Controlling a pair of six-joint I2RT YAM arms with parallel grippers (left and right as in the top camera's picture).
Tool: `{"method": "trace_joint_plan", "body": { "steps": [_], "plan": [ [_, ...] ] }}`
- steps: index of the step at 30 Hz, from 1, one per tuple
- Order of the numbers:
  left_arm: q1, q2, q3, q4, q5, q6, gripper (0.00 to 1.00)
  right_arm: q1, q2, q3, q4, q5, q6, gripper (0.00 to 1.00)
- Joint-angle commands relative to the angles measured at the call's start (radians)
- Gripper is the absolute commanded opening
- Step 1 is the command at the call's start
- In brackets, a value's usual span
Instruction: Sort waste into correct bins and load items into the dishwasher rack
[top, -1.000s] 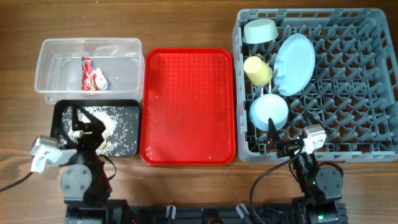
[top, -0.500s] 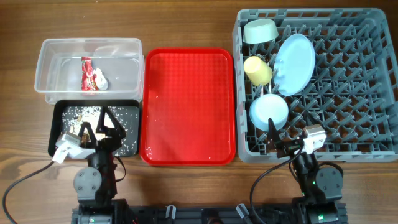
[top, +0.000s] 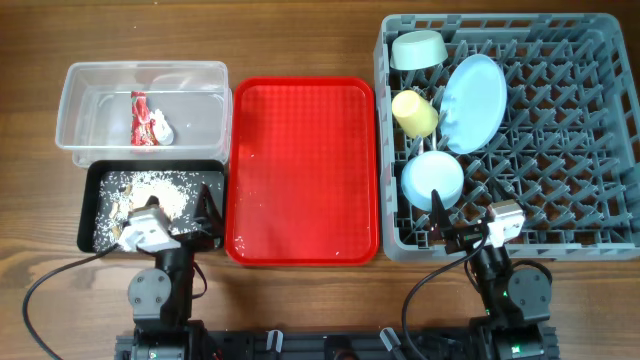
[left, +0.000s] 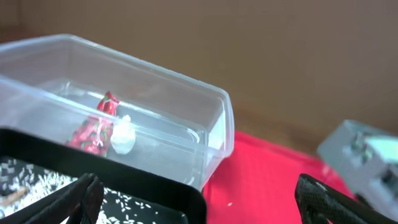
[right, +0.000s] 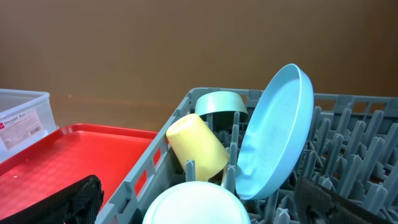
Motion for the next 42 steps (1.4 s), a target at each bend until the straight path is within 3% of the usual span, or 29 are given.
{"method": "trace_joint_plan", "body": {
  "steps": [1,4,42],
  "plan": [
    [-0.009,-0.012,-0.006,-0.005,0.046,0.168,1.00,-0.005,-0.011,-0.001,0.003,-0.019,-0.012,1.00],
    [-0.022,-0.012,-0.006,-0.006,0.071,0.273,1.00,-0.005,-0.011,-0.001,0.003,-0.019,-0.012,1.00],
    [-0.023,-0.012,-0.006,-0.005,0.079,0.273,1.00,-0.005,-0.011,-0.001,0.003,-0.019,-0.013,1.00]
  ]
}}
